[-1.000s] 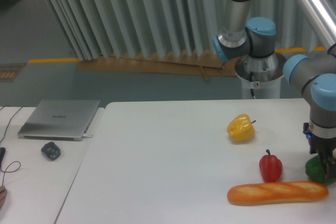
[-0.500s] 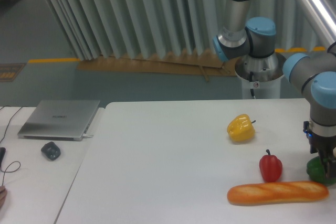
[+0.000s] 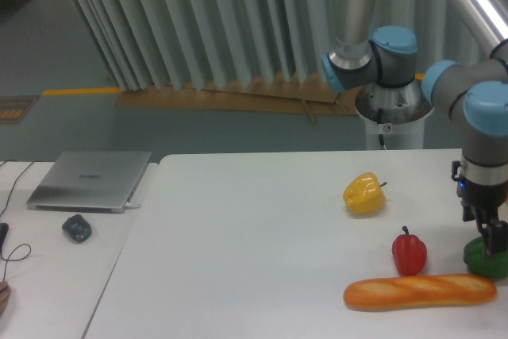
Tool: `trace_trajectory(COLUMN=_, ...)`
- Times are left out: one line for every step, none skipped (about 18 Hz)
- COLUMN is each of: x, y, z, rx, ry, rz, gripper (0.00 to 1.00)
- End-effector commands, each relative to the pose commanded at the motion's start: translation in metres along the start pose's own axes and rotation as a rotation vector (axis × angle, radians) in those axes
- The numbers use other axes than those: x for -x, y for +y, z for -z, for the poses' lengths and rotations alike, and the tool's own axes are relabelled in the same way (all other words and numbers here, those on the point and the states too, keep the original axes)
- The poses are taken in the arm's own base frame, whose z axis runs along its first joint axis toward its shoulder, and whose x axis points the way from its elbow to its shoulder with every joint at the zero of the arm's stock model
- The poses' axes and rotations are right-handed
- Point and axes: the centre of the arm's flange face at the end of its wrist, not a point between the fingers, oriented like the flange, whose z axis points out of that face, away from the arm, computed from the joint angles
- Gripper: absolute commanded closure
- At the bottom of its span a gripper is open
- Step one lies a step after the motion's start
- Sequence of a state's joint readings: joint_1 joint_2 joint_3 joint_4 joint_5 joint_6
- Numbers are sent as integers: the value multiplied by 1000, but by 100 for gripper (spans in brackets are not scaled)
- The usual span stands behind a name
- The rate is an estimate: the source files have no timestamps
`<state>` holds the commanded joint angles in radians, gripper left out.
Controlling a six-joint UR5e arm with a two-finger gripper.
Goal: Place the green pepper on the table
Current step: 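Open the gripper and lift it off the green bell pepper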
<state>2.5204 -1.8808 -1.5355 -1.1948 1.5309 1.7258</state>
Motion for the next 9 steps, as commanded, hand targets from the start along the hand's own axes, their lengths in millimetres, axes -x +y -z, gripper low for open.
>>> trace_trajectory(x=-4, y=-2, z=7, rx=0, ry=2, rz=-1, gripper=0)
trace_trajectory(x=-8, y=-3, z=8, rx=-3, ry=17, rz=-2, gripper=0)
trace_trajectory(x=-12, y=-6, z=12, rx=-9, ry=25, rz=-4, gripper=0)
trace_trajectory(x=-16, y=-8, z=15, rx=-18, ry=41, rz=-4, gripper=0)
trace_trajectory(x=-20, y=-8, z=17, rx=-27, ry=64, rz=-3, gripper=0)
trace_trajectory(x=-25, y=-13, z=16, rx=-36, ry=95, rz=-7, gripper=0)
trace_trajectory(x=-34, y=-18, z=23, rx=-35, ry=122, rz=-12, gripper=0)
trace_trajectory(x=-40, y=-20, z=30, rx=-34, ry=135, rz=-15, gripper=0)
trace_trajectory(x=-45, y=-23, z=37, rx=-36, ry=135, rz=-17, gripper=0)
